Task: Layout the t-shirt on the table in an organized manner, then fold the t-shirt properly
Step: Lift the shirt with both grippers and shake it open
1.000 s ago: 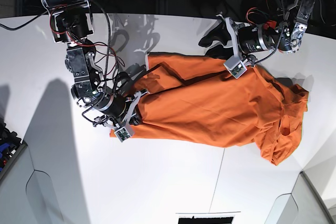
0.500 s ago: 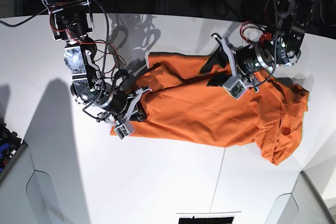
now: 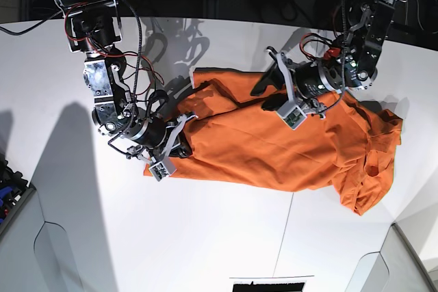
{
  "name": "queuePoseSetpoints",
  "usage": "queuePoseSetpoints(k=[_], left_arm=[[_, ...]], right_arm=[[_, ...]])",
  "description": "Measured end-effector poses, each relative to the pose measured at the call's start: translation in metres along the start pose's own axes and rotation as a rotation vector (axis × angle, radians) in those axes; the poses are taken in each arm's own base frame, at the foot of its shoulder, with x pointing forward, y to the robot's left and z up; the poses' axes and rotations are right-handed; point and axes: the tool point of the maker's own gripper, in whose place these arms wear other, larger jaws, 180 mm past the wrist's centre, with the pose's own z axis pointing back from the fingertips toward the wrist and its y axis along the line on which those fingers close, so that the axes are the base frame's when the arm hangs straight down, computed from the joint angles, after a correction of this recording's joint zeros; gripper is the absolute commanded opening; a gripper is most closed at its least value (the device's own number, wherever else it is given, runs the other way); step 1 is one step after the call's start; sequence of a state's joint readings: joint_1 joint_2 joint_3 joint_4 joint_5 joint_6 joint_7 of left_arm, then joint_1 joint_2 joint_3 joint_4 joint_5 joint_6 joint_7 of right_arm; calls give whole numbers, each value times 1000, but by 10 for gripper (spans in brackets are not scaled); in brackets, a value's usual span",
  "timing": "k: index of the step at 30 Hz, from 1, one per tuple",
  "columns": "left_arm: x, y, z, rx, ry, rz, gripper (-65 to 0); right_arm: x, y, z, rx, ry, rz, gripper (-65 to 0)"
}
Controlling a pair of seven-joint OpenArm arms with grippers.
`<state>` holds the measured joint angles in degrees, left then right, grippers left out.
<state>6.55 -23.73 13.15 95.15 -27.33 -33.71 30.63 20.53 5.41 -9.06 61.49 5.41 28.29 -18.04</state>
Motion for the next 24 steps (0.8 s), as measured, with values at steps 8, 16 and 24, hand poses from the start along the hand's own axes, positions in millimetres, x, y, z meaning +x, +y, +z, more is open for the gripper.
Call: queuePoseSetpoints(k=[8, 16, 24], left_arm=[[7, -13, -8, -22, -28, 30, -385], [-7, -15, -10, -8, 15, 9, -386], [-26, -22, -10, -23, 35, 59, -386]], right_arm=[[13, -9, -1, -18, 4, 34, -650], [14, -10, 0, -20, 3, 35, -650], [12, -13, 0, -30, 14, 52, -650]])
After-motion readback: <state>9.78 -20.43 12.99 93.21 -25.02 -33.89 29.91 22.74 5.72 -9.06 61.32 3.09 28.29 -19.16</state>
